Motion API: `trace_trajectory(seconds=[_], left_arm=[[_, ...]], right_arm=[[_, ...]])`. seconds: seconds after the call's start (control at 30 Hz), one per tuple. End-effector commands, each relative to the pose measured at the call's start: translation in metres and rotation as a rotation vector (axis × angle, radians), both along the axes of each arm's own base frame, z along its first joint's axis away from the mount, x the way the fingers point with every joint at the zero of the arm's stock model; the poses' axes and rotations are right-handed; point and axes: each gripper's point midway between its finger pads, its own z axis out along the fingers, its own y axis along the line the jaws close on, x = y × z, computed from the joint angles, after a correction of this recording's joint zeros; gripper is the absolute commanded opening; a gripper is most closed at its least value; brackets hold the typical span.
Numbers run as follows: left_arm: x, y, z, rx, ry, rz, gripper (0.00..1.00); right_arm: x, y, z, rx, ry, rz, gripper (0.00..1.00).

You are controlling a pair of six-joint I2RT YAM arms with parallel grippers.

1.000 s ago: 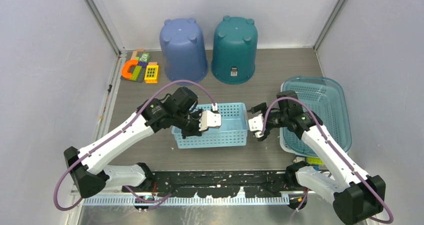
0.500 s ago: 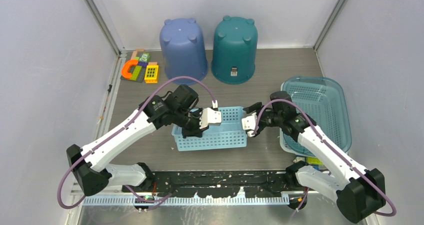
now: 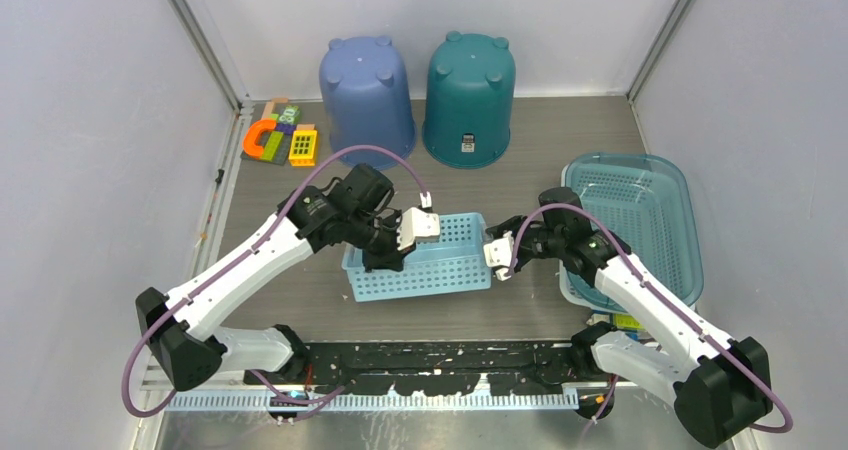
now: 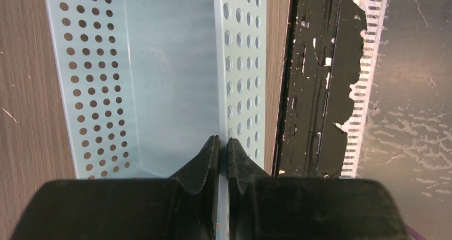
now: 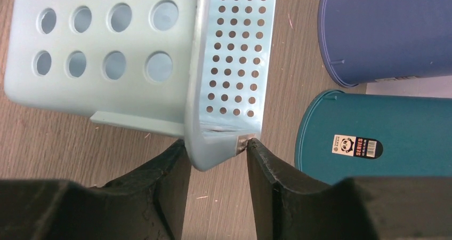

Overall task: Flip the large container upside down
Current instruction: Turn the container upside down at the center of the board.

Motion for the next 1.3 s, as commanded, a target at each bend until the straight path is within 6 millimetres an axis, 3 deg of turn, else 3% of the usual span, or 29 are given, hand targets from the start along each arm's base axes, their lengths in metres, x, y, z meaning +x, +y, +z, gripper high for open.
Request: trace_trajectory(seconds=[0.0, 0.47, 0.67, 0.83, 1.13, 1.27], left_arm=[[0.006, -0.013, 0.023, -0.088, -0.032, -0.007, 0.0], [0.006, -0.016, 0.024, -0.099, -0.009, -0.009, 0.0], [0.008, -0.016, 0.025, -0.101, -0.008, 0.0, 0.0], [0.012, -0.016, 0.026, -0.105, -0.018, 0.015, 0.0], [0.017, -0.015, 0.025, -0.107, -0.037, 0.04, 0.0], [0.023, -0.013, 0.028, -0.103, -0.067, 0.062, 0.08]], right_arm=[[0.001, 0.007, 0.014, 0.045, -0.043, 0.022, 0.47], [0.007, 0.012, 0.017, 0.056, -0.048, 0.009, 0.48], [0.0, 0.013, 0.015, 0.045, -0.037, 0.039, 0.38], [-0.006, 0.012, 0.009, 0.023, -0.039, 0.076, 0.35], [-0.008, 0.012, 0.009, 0.025, -0.033, 0.08, 0.16], [-0.009, 0.012, 0.007, 0.026, -0.024, 0.084, 0.12]])
